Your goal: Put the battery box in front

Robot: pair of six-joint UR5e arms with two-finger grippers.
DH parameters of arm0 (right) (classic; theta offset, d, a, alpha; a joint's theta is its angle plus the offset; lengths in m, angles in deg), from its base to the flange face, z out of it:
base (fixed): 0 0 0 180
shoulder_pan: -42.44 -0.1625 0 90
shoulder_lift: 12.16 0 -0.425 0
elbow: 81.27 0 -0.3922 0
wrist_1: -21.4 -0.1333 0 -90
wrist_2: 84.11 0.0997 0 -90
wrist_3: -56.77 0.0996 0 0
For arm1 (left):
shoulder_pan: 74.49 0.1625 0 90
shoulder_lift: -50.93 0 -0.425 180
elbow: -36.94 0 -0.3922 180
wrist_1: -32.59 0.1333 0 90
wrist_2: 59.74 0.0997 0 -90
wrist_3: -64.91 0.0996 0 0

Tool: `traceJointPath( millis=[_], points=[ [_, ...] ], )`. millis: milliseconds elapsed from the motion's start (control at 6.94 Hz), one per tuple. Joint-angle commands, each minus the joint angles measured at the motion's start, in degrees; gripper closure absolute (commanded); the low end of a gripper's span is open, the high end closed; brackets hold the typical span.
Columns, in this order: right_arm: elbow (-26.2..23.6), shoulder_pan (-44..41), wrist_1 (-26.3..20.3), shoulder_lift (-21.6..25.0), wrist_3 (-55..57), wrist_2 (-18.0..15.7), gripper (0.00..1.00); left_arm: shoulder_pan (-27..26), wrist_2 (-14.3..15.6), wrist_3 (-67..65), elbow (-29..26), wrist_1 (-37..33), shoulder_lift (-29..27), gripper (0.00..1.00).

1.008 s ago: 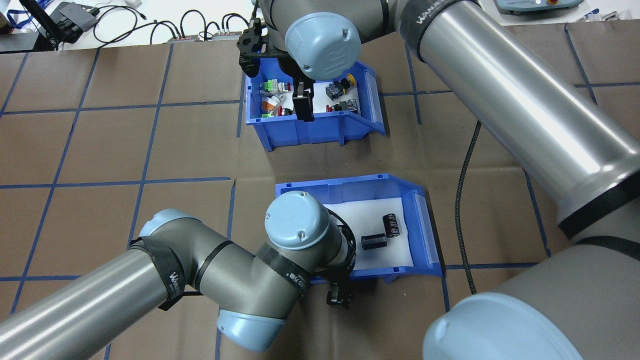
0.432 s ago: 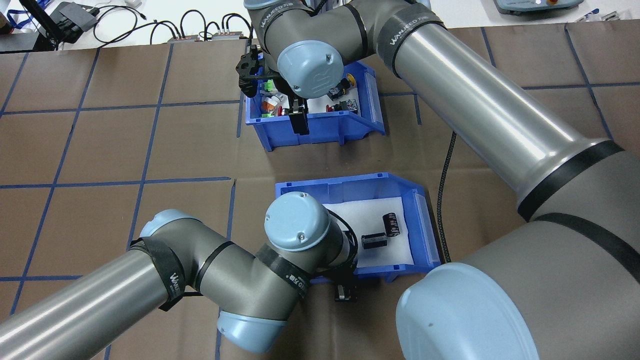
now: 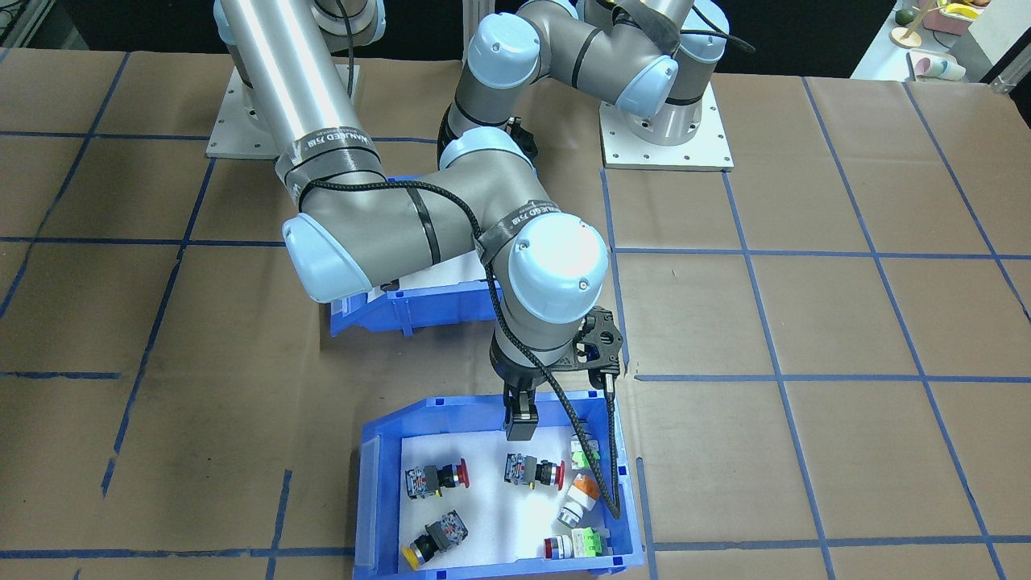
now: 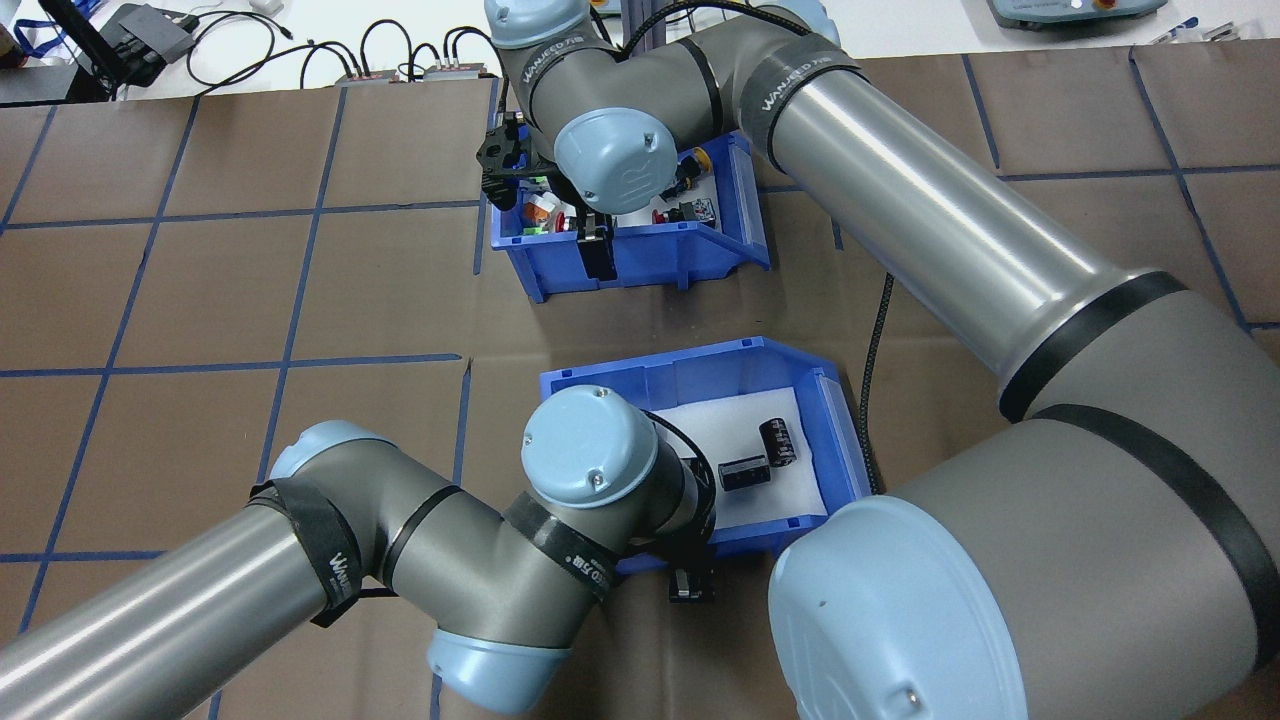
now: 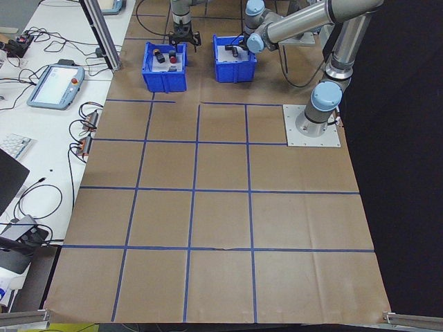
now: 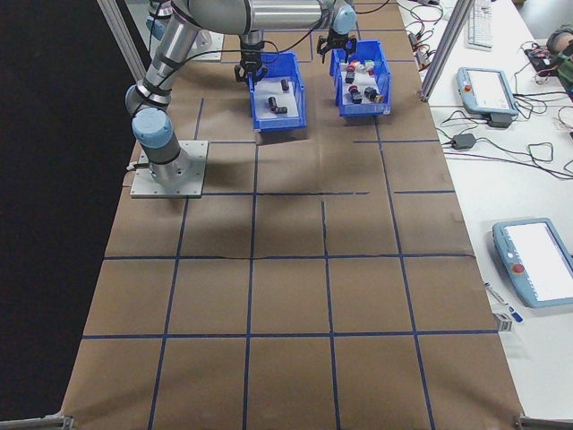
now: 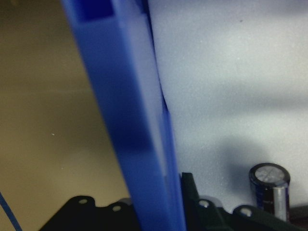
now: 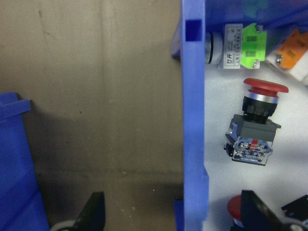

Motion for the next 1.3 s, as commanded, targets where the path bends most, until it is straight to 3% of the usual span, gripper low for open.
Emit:
traceJointPath(
  millis=[0,144,288,432,576,720,1008,1153],
  points=[
    [0.1,0.0,0.2,-1.1,0.1,-0.1,0.00,0.0,0.9,4.1,1.9,0.1,2.8,1.00],
    [0.0,-0.1,3.0,-1.7,0.2,0.0,0.05,0.3,1.3,7.7,4.0,-0.1,5.4,1.00],
    [0.0,-1.6,5.0,-3.2,0.1,-0.4,0.30,0.9,1.4,8.7,4.5,-0.5,7.0,1.00],
    [-0.1,-2.2,5.1,-3.1,-0.1,-0.8,0.47,1.1,2.4,10.3,4.6,-0.8,7.7,1.00],
    [0.0,-2.2,5.1,-2.7,-0.8,-4.3,0.70,1.9,3.4,10.9,4.6,-1.7,8.7,1.00],
    [0.1,-2.1,5.0,-1.9,-0.9,-5.1,0.84,3.4,3.4,12.4,5.0,-4.2,10.2,1.00],
    [0.2,-1.8,5.0,-1.4,-1.0,-7.2,0.98,7.2,3.5,15.9,8.9,-5.3,14.9,1.00],
    [0.5,-1.4,5.0,-0.6,-2.0,-7.3,1.00,9.6,3.7,17.5,9.0,-8.0,16.9,1.00]
  ],
)
